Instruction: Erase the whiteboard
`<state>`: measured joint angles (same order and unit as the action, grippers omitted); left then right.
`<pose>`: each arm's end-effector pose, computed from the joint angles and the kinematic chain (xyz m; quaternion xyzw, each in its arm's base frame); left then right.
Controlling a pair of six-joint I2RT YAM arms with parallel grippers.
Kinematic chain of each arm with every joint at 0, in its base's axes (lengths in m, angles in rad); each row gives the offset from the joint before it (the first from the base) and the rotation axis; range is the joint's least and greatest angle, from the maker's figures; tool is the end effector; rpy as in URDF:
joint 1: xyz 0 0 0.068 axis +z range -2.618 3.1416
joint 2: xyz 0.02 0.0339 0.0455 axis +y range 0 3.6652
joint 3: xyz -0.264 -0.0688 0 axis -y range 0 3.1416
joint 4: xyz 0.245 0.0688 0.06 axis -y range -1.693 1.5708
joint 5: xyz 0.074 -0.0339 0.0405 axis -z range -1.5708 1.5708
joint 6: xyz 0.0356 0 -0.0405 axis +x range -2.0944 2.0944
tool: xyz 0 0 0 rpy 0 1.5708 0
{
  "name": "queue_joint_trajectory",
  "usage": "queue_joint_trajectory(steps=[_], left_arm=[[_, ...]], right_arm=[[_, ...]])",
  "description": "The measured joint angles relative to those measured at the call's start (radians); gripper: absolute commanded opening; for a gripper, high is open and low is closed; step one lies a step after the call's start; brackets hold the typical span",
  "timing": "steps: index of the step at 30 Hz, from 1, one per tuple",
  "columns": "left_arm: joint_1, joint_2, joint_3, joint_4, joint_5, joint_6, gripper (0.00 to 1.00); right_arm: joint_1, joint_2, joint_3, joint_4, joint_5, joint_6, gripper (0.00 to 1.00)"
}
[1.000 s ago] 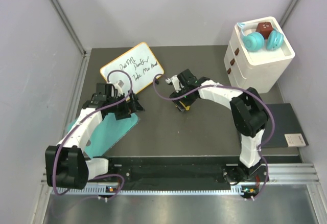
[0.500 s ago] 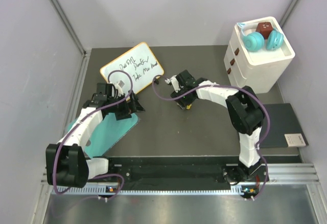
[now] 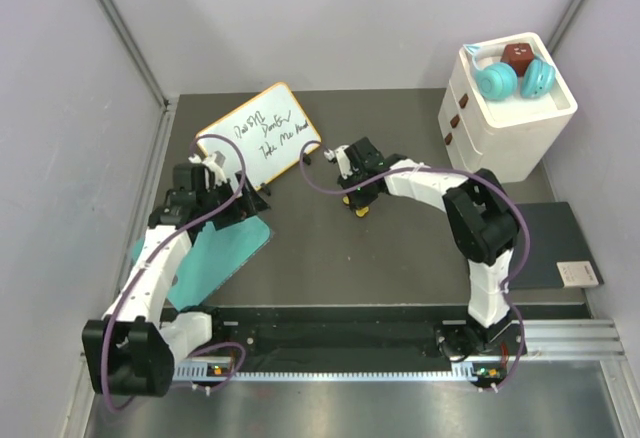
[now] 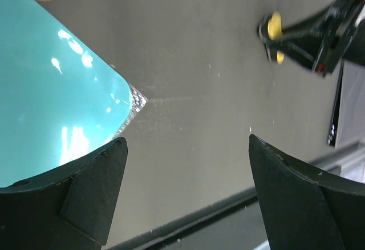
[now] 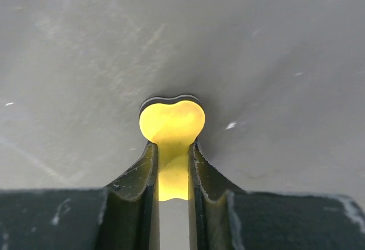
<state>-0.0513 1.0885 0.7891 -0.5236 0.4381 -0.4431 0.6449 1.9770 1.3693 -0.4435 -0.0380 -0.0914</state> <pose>0.2205 -0.0264 0.2546 -0.0990 0.9067 -0.2834 0.2962 0.3301 0.2500 0.1703 -0.3523 0.8998 0.0878 0.2420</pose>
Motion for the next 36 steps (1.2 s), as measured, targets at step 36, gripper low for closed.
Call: queue_joint_trajectory(steps=[36], left_arm=[[0.142, 0.092, -0.473, 0.986, -0.303, -0.32, 0.82]], right_arm=[[0.105, -0.178, 0.002, 0.282, -0.053, 0.216, 0.0]])
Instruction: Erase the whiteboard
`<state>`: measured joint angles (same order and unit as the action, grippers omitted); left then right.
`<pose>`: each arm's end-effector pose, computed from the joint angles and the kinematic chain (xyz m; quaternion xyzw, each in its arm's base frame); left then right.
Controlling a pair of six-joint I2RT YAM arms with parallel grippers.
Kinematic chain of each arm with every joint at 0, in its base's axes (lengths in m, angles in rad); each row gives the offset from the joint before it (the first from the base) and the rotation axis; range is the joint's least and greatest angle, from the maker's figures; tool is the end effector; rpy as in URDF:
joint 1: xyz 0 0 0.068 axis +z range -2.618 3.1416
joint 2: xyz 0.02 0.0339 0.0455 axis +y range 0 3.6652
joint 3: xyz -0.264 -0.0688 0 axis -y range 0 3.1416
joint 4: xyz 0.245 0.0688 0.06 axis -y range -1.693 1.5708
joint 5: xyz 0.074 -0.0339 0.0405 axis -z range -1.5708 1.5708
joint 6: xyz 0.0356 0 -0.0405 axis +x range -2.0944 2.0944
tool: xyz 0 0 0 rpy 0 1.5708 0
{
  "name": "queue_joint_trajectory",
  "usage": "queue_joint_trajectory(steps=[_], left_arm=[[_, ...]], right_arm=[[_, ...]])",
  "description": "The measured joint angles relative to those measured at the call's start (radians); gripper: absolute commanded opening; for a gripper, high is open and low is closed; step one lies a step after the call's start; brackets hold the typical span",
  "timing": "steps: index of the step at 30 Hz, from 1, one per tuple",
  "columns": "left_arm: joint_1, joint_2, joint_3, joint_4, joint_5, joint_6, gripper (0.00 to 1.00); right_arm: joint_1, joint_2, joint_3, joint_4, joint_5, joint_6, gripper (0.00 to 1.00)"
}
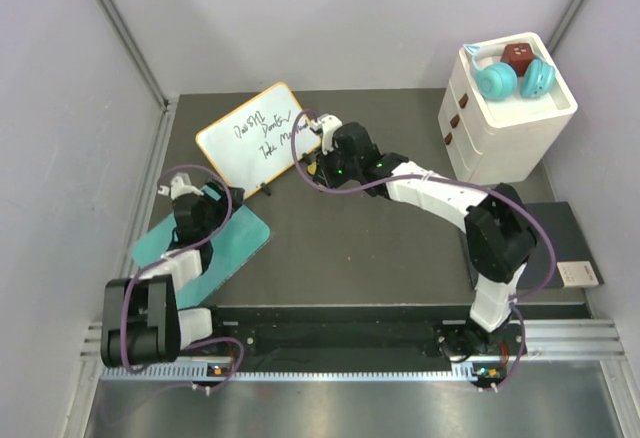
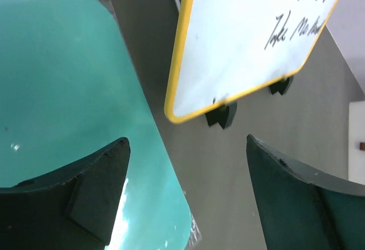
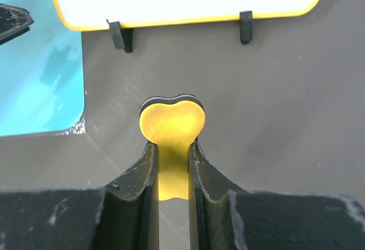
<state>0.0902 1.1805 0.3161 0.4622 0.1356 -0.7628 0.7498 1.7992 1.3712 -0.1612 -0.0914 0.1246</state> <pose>0.2243 0.0155 0.1674 -0.3102 0.7731 -0.2350 0.5009 0.3041 0.2876 0.2627 -0.2914 0.8317 0.2359 0.4095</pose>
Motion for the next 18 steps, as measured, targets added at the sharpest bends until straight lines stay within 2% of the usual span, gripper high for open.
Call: queue_joint_trajectory(steps=[4, 11, 18], left_arm=[[0.0, 0.138, 0.029, 0.118, -0.005, 0.01, 0.8], [0.001, 0.421, 0.113, 0.349, 0.066, 0.005, 0.78], [0.001, 0.529, 0.118, 0.529, 0.114, -0.019, 0.62]], right_arm=[[0.0, 0.048, 0.04, 0.01, -0.007, 0.009, 0.0], [0.0, 0.084, 0.113, 0.011, 0.002, 0.01, 0.0], [0.0, 0.142, 0.19, 0.01, 0.023, 0.009, 0.0]])
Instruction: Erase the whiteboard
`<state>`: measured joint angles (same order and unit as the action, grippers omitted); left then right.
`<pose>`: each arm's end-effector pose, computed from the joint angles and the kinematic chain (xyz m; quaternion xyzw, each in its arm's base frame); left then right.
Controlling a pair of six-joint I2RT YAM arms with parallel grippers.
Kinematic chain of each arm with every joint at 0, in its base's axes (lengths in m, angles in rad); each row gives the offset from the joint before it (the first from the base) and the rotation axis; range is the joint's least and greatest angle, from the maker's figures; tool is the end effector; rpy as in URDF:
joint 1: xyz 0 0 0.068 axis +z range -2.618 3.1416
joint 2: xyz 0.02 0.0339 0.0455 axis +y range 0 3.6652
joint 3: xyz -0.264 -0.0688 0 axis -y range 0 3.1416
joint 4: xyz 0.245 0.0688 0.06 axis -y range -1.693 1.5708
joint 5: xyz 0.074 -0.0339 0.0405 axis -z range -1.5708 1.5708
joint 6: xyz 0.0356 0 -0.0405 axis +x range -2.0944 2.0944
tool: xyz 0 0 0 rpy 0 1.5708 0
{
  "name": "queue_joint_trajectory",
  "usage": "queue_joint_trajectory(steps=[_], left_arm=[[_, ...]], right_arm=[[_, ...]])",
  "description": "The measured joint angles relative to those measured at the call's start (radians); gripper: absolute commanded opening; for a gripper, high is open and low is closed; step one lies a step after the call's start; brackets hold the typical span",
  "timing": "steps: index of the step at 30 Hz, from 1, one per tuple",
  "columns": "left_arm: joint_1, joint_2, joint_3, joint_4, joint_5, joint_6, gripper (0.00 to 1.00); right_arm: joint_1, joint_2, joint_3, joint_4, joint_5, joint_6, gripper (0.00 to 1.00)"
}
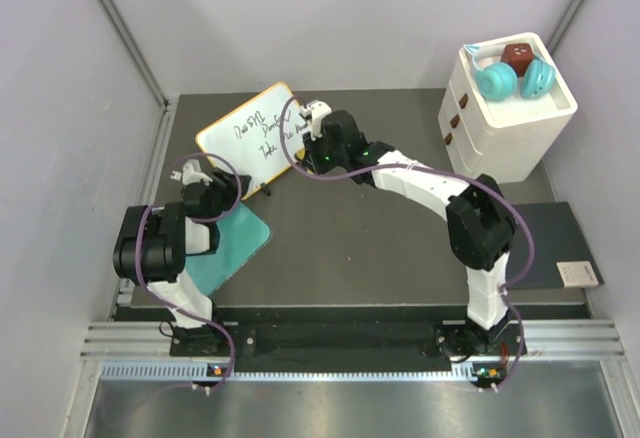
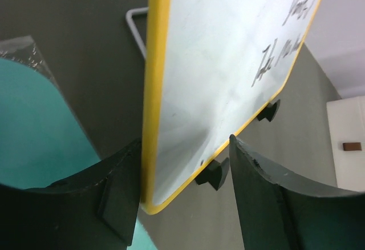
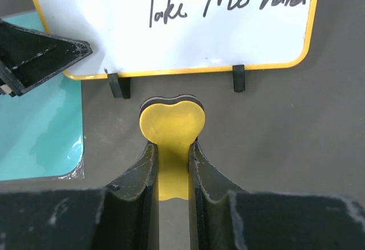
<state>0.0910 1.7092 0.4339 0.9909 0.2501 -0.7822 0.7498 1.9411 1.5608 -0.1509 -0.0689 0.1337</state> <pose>0.2889 0.0175 0.1276 -0.2679 0.7511 -0.2955 0.5261 0.3348 0.3151 0.2689 -0.2793 0.8214 0.2393 0.4360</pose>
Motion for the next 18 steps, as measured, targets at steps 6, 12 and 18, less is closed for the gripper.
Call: queue_joint_trajectory(steps=[6, 12, 18], left_arm=[[0.0, 0.004, -0.022, 0.073, -0.006, -0.003, 0.52], [0.0, -0.002, -0.031, 0.06, -0.026, 0.0, 0.43], [0.0, -0.046, -0.016, -0.058, -0.042, -0.011, 0.39]], right_arm=[[0.0, 0.126, 0.111, 0.009, 0.008, 0.02, 0.0], [0.0, 0.23, 0.183, 0.02, 0.021, 0.057, 0.0], [0.0, 0.277, 0.241, 0.039, 0.027, 0.083, 0.0]])
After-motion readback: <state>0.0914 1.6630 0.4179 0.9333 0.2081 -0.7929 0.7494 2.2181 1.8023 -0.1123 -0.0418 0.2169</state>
